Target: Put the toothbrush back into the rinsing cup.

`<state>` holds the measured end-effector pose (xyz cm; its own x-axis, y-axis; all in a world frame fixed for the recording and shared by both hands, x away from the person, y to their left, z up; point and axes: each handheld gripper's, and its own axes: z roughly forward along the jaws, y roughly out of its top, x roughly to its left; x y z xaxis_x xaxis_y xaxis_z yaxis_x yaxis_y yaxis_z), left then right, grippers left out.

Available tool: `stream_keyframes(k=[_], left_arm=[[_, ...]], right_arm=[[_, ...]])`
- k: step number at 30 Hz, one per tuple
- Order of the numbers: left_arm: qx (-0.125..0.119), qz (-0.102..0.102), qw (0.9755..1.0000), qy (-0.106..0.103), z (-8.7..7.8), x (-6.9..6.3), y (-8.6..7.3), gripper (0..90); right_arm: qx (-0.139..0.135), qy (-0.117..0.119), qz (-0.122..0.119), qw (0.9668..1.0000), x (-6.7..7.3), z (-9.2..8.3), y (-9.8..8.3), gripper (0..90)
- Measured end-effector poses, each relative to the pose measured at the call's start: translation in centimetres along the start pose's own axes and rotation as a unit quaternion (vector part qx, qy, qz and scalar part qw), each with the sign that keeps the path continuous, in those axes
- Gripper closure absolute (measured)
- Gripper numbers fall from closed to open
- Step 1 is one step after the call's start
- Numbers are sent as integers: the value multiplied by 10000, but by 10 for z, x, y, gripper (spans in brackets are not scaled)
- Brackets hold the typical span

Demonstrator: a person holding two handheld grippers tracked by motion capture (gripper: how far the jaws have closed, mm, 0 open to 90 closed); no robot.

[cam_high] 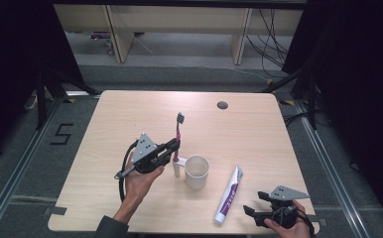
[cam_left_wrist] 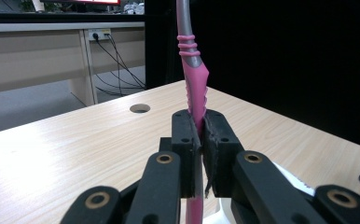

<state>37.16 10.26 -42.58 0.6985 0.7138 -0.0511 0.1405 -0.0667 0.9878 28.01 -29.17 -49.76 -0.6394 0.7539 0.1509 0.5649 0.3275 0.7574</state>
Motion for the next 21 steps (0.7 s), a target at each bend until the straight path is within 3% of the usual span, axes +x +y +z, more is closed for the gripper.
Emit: stream_keyframes(k=[7,19,21], left_arm=[[68,83,9999,-48,2,-1,-9,834],[249,53,9996,-110,3,0,-24,832],[358,82,9993,-86,2,1,-25,832]], right_arm=[[-7,-11,-16,10000,0,0,0,230],[3,-12,-14,10000,0,0,0,230],[14,10,18,10000,0,0,0,230]])
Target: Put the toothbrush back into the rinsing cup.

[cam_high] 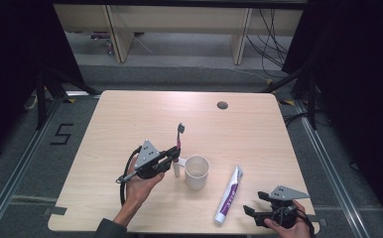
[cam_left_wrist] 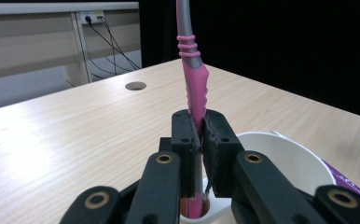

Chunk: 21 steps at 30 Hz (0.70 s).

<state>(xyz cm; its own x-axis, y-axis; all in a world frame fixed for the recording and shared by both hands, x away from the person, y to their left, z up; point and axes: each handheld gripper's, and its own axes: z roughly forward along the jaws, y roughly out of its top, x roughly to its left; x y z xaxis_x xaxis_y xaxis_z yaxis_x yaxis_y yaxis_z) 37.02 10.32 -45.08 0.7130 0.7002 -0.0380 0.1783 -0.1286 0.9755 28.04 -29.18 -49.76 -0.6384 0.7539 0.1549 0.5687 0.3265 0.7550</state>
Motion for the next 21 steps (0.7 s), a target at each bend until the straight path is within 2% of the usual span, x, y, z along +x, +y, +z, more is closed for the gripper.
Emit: stream_keyframes(k=[7,10,16,19,21], left_arm=[[117,59,9999,7,1,0,-5,830],[179,93,9998,12,1,0,-7,829],[202,73,9998,-9,1,1,-10,818],[271,72,9996,23,0,1,-12,792],[302,109,9995,-2,0,1,-13,782]], right_arm=[[2,2,-25,10000,0,0,0,230],[9,48,35,10000,0,1,0,230],[2,9,-26,10000,0,0,0,230],[17,65,0,10000,0,1,0,230],[2,5,-29,10000,0,0,0,230]])
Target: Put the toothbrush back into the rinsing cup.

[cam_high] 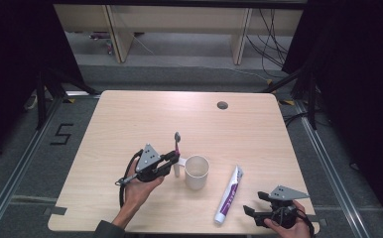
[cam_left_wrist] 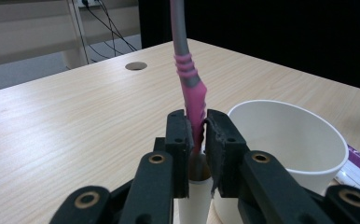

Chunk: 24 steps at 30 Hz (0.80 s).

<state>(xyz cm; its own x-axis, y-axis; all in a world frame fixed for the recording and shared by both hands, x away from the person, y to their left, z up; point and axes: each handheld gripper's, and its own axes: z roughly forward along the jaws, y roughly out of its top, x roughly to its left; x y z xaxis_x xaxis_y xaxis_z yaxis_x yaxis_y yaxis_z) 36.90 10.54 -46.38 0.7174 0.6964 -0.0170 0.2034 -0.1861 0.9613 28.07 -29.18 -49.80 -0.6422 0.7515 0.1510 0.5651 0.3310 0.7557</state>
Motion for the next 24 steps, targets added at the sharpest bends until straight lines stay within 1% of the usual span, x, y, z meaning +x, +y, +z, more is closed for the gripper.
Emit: stream_keyframes(k=[2,3,4,5,7,8,9,10,11,12,13,14,15,16,17,18,19,20,21,22,23,24], left_arm=[[71,1,10000,-36,-1,0,0,760],[79,-7,10000,-36,-1,0,0,732],[76,-18,10000,-20,-1,1,0,686],[110,-18,9999,34,-3,1,1,640],[55,-24,9999,112,-3,1,2,547],[97,-59,9998,174,-4,1,3,493],[88,-45,9998,191,-5,2,4,460],[50,-62,9998,207,-6,2,4,447],[36,-83,9998,202,-7,2,5,424],[56,-110,9997,229,-9,2,5,394],[77,-118,9997,202,-10,2,6,371],[77,-131,9997,195,-12,1,6,356],[96,-133,9997,192,-14,1,7,341],[75,-155,9997,194,-16,1,8,329],[66,-190,9996,198,-19,0,8,321],[74,-193,9996,188,-22,0,9,319],[126,-189,9995,216,-27,-1,9,315],[147,-195,9995,197,-30,-2,8,307],[160,-210,9995,183,-33,-2,8,302],[196,-205,9994,180,-37,-3,7,302],[223,-197,9994,171,-40,-4,6,302],[217,-213,9994,175,-44,-4,5,301]], right_arm=[[6,1,12,10000,0,0,0,230],[4,0,6,10000,0,0,0,230],[17,53,41,10000,0,1,0,230],[18,58,38,10000,0,1,0,230],[15,56,52,10000,0,1,0,230],[19,58,52,10000,0,0,0,230],[17,60,51,10000,0,0,0,230],[12,27,29,10000,0,1,0,230],[27,-13,73,10000,0,1,0,230],[21,-10,67,10000,0,1,0,230],[3,-8,10,10000,0,0,0,230],[11,36,66,10000,0,0,0,230],[-4,-8,16,10000,0,1,0,230],[8,-18,41,10000,0,0,0,230],[8,35,69,10000,0,0,0,230],[-1,-22,43,10000,0,-1,0,230],[-18,-45,28,10000,0,0,0,230],[-25,-56,26,10000,0,0,0,230],[-5,-28,73,10000,0,1,0,230],[-9,23,61,10000,0,0,0,230],[-18,-49,27,10000,0,0,0,230],[-8,-50,65,10000,0,0,0,230]])
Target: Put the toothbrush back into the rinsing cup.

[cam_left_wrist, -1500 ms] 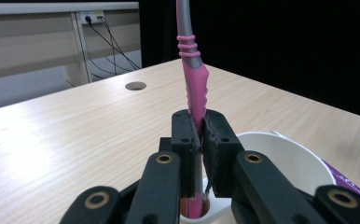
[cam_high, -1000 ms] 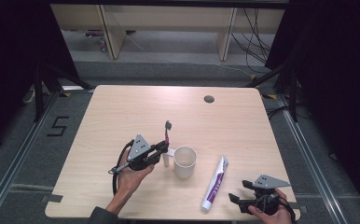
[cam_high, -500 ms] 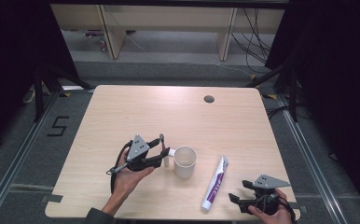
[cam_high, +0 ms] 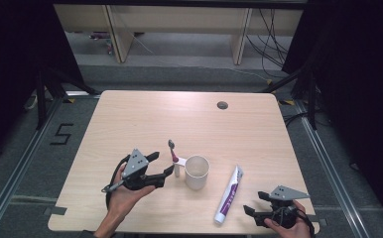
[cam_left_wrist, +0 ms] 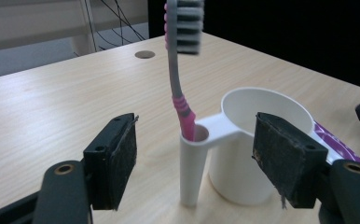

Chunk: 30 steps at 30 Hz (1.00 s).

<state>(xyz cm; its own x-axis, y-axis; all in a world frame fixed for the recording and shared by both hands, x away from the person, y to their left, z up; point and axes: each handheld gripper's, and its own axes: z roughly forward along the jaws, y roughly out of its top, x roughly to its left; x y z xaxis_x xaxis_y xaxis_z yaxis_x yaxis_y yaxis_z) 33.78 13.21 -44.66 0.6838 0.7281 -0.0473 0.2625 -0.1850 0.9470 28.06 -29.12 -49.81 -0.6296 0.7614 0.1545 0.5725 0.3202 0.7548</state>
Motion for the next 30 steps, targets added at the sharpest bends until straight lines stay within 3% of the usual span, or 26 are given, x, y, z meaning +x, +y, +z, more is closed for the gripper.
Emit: stream_keyframes(k=[6,13,14,18,19,20,26,30], left_arm=[[108,-149,9998,-68,-16,-2,-9,287],[409,-36,9990,-197,-30,-11,-23,267],[438,3,9989,-182,-32,-12,-24,266],[449,-15,9987,-226,-37,-14,-28,263],[456,-6,9987,-230,-38,-14,-29,263],[447,-23,9987,-236,-38,-14,-30,263],[555,-7,9982,-233,-39,-15,-37,259],[654,-22,9976,-216,-40,-15,-43,252]], right_arm=[[-25,-38,-37,10000,0,-1,0,230],[-7,13,52,10000,0,1,0,230],[-70,-5,-66,10000,-1,0,0,230],[3,46,110,9999,0,-1,0,230],[-9,40,121,9999,0,-1,0,230],[-29,-41,-26,10000,-2,-2,0,230],[-14,34,157,9999,0,-1,0,230],[-14,6,9,10000,-1,-1,0,230]])
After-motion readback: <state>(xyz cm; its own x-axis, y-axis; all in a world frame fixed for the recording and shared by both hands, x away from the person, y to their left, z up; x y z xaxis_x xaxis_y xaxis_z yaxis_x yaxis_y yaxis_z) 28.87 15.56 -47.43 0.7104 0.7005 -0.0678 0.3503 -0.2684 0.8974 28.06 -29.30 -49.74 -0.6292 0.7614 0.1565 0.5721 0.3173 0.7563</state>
